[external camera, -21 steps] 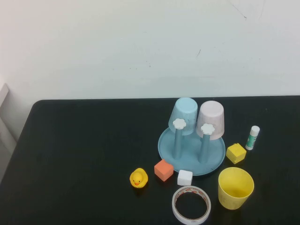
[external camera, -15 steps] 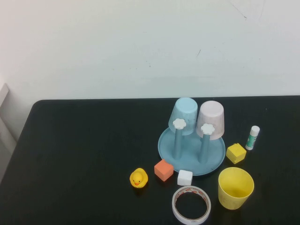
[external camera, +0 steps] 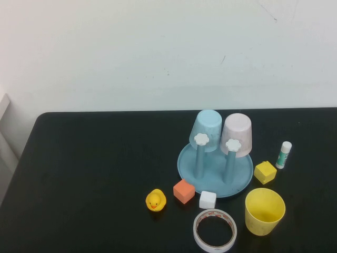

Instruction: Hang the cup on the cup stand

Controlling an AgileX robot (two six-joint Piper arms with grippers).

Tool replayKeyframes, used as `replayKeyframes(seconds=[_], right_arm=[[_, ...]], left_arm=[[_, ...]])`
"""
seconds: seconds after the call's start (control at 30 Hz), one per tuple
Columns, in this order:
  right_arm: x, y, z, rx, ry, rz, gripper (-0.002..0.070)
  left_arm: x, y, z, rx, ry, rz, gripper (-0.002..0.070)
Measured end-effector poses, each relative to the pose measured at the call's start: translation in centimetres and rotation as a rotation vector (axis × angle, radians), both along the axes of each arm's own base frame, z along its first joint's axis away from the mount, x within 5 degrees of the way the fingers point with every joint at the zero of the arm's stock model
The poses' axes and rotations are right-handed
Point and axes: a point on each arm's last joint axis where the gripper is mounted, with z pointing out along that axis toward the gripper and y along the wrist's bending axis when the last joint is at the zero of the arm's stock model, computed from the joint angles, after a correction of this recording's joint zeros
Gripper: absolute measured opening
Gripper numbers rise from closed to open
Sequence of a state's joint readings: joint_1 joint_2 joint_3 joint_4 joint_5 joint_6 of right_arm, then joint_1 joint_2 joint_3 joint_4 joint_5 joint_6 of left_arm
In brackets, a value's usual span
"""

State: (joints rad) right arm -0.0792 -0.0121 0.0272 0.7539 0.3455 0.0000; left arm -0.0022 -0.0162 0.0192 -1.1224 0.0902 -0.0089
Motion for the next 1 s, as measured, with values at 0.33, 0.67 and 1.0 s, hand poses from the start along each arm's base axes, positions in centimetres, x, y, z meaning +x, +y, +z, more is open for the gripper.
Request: replayKeyframes(seconds=[0.33, 0.67, 1.0], right_arm=[[0.0, 0.0, 0.1, -0.056, -0.024, 0.013, -0.0001], [-0.1, 0.2, -0.1, -0.157, -0.021, 0.063, -0.0001], [-0.1, 0.3, -0.2, -0.196, -0.023, 0.082, -0.0001]], left_arm=[[0.0, 0.8, 0.4, 0.097, -0.050, 0.092, -0.0003], [1.8, -1.6, 8.1, 0.874, -0.006, -0.229, -0.0003], [9.1, -2.9, 12.3, 1.164, 0.268, -0.658, -0.0003]])
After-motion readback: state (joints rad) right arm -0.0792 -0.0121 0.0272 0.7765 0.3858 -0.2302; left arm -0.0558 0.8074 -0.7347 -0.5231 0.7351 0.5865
